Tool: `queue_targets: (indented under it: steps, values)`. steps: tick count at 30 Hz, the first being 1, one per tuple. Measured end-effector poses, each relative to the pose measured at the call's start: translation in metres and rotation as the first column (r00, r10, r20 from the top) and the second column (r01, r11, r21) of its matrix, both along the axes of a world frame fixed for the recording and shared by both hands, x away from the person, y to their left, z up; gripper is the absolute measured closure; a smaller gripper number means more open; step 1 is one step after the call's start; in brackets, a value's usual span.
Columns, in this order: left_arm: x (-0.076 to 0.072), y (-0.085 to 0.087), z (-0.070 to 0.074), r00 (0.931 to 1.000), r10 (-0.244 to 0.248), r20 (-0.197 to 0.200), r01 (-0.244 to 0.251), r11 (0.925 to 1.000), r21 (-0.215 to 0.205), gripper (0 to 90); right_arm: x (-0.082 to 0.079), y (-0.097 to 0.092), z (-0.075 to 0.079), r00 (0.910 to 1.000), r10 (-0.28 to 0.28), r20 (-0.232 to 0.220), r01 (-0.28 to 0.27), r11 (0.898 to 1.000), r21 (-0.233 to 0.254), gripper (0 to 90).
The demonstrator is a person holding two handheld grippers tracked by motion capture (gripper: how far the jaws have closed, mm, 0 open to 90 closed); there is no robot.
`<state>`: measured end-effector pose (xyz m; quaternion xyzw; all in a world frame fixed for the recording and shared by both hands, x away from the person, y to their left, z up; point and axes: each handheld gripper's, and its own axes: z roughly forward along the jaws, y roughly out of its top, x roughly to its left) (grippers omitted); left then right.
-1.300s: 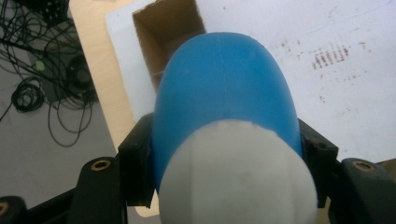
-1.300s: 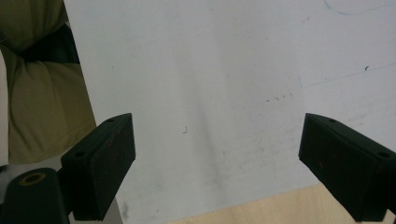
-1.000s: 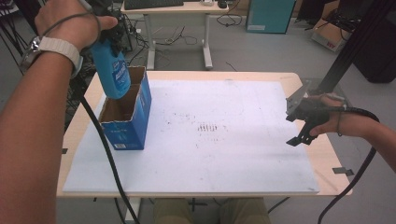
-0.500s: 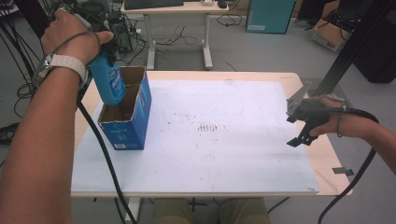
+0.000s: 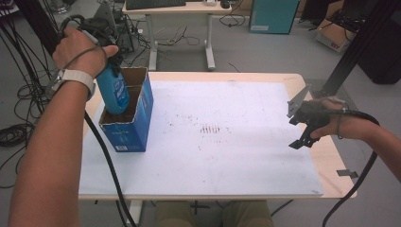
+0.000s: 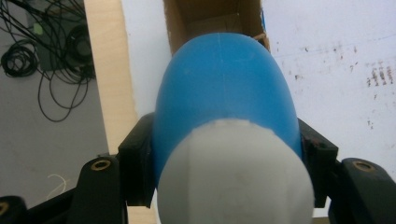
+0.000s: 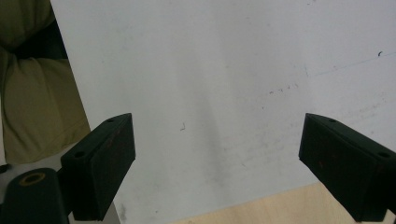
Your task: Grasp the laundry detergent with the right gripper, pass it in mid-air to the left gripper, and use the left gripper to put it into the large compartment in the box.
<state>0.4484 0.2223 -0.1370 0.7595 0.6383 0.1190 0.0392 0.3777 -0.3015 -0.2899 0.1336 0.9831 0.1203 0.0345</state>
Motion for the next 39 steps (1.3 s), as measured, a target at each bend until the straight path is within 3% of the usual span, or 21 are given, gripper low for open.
queue_targets:
  steps: [10,11,12,18,19,20,22,24,25,26,27,29,30,33,34,39]
  values:
    - [0.006,-0.004,-0.029,0.9999,-0.004,-0.014,0.004,1.0,-0.002,37.5,0.0,-0.002,-0.005,0.9999,-0.004,-0.011,0.004,1.0,-0.007,10.7]
    - [0.006,-0.004,-0.032,0.9999,-0.004,-0.014,0.004,1.0,-0.003,37.5,-0.001,-0.002,-0.006,0.9998,-0.013,0.011,0.013,1.0,0.001,10.7]
    - [0.007,-0.005,-0.035,0.9999,-0.001,-0.014,0.001,1.0,-0.004,37.5,0.001,-0.003,-0.005,0.9999,-0.003,-0.014,0.003,1.0,-0.01,10.7]
    - [0.009,-0.006,-0.05,0.9998,0.001,-0.02,-0.001,1.0,-0.007,37.5,0.001,-0.004,-0.008,0.9998,-0.007,-0.017,0.007,1.0,-0.007,10.7]
    - [0.009,-0.006,-0.052,0.9998,0.0,-0.02,0.0,1.0,-0.008,37.5,0.0,-0.004,-0.01,0.9997,-0.022,0.005,0.022,1.0,0.003,10.7]
    - [0.009,-0.006,-0.054,0.9997,0.001,-0.024,-0.001,1.0,-0.01,37.5,0.001,-0.005,-0.01,0.9997,-0.013,-0.023,0.013,1.0,0.005,10.7]
    - [0.008,-0.006,-0.06,0.9998,0.002,-0.021,-0.002,0.9999,-0.016,37.5,0.0,-0.005,-0.011,0.9997,-0.024,0.002,0.024,1.0,0.004,10.7]
    - [0.008,-0.005,-0.066,0.9996,0.003,-0.028,-0.003,0.9998,-0.019,37.5,0.001,-0.006,-0.012,0.9996,-0.019,-0.02,0.019,1.0,-0.002,10.7]
    - [0.008,-0.006,-0.068,0.9997,0.004,-0.025,-0.004,0.9998,-0.021,37.5,0.0,-0.006,-0.012,0.9997,-0.026,-0.002,0.026,1.0,0.001,10.7]
    - [0.007,-0.006,-0.07,0.9998,0.007,-0.021,-0.007,0.9997,-0.022,37.5,0.0,-0.005,-0.013,0.9995,-0.021,-0.024,0.021,1.0,0.011,10.6]
    - [0.007,-0.006,-0.073,0.9997,0.007,-0.024,-0.007,0.9997,-0.021,37.5,0.001,-0.005,-0.012,0.9996,-0.011,-0.027,0.011,1.0,-0.01,10.6]
    - [0.007,-0.006,-0.078,0.9997,0.009,-0.025,-0.009,0.9997,-0.022,37.5,-0.001,-0.005,-0.013,0.9997,-0.024,-0.003,0.024,1.0,0.004,10.7]
    - [0.007,-0.006,-0.081,0.9997,0.012,-0.02,-0.012,0.9996,-0.024,37.5,0.0,-0.006,-0.013,0.9995,-0.022,-0.021,0.022,1.0,-0.001,10.6]
    - [0.006,-0.005,-0.087,0.9997,0.013,-0.02,-0.014,0.9997,-0.022,37.5,0.0,-0.007,-0.013,0.9996,-0.017,-0.024,0.017,1.0,-0.003,10.7]
    - [0.006,-0.005,-0.089,0.9996,0.016,-0.021,-0.016,0.9996,-0.023,37.5,-0.001,-0.008,-0.015,0.9996,-0.029,-0.003,0.029,1.0,0.008,10.7]
    - [0.005,-0.004,-0.097,0.9997,0.023,-0.011,-0.023,0.9994,-0.026,37.5,-0.001,-0.009,-0.016,0.9995,-0.023,-0.021,0.023,1.0,0.008,10.7]
